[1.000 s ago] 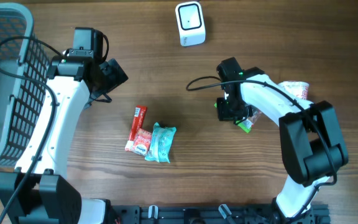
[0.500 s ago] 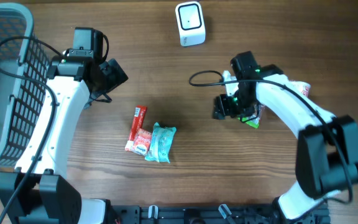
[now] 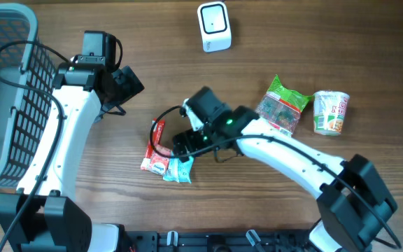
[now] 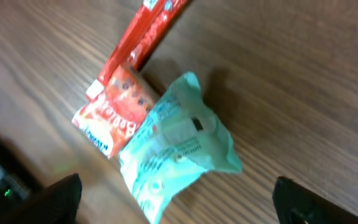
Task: Scan the item barcode
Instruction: 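Grasp the mint-green bag on the table with right gripper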
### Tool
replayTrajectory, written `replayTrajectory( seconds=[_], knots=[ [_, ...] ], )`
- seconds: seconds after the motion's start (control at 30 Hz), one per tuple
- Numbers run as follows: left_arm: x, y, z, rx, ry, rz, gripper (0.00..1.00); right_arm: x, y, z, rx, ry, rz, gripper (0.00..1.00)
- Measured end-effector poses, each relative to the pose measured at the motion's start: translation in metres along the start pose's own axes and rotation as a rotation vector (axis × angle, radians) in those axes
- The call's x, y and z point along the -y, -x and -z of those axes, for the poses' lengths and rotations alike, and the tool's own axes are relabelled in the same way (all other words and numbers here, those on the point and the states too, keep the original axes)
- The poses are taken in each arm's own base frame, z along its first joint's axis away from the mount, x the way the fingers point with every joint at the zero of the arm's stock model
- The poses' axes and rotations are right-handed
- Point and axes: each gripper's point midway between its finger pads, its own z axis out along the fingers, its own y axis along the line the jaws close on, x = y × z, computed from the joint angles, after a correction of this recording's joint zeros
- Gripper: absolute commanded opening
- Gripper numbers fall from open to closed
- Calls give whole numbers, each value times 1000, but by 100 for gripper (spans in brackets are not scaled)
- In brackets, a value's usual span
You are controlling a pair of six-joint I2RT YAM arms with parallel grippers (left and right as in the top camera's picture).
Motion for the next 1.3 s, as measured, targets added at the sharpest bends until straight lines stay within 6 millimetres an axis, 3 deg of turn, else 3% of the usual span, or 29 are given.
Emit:
replayTrajectory(
  seconds=[0.1,0.17,0.27,0.3,0.37,0.43,0.57,0.63,0.73,1.0,1.07,1.13,1.17,1.23,1.3],
  knots=[
    [0,0,0,0,0,0,100,1,3,-4,24,-35,-30,96],
    [0,0,0,0,0,0,100,5,-1,-13,-1,-48,-56,81],
    [0,0,0,0,0,0,100,16,-17,-41,-88,-62,-93,19],
    [0,0,0,1,0,0,100,19,-21,-45,-108,-67,-98,4],
    [0,0,0,1,0,0,100,25,-30,-48,-147,-90,-101,4],
    [0,0,0,1,0,0,100,46,-29,-42,-151,-141,-135,4],
    [0,0,0,1,0,0,100,106,0,-21,-77,-131,-228,5],
    [0,0,0,1,0,0,100,123,11,-13,-41,-94,-248,78],
    [0,0,0,0,0,0,100,118,13,-13,-41,-50,-227,90],
    [0,0,0,0,0,0,100,114,27,-13,12,-22,-205,85],
    [0,0,0,0,0,0,100,114,31,-13,30,-18,-209,77],
    [0,0,0,0,0,0,100,114,33,-16,49,-10,-214,55],
    [0,0,0,0,0,0,100,115,32,-19,55,-7,-222,53],
    [0,0,0,0,0,0,100,118,22,-26,49,0,-247,53],
    [0,0,0,0,0,0,100,115,13,-33,42,37,-256,62]
  ],
)
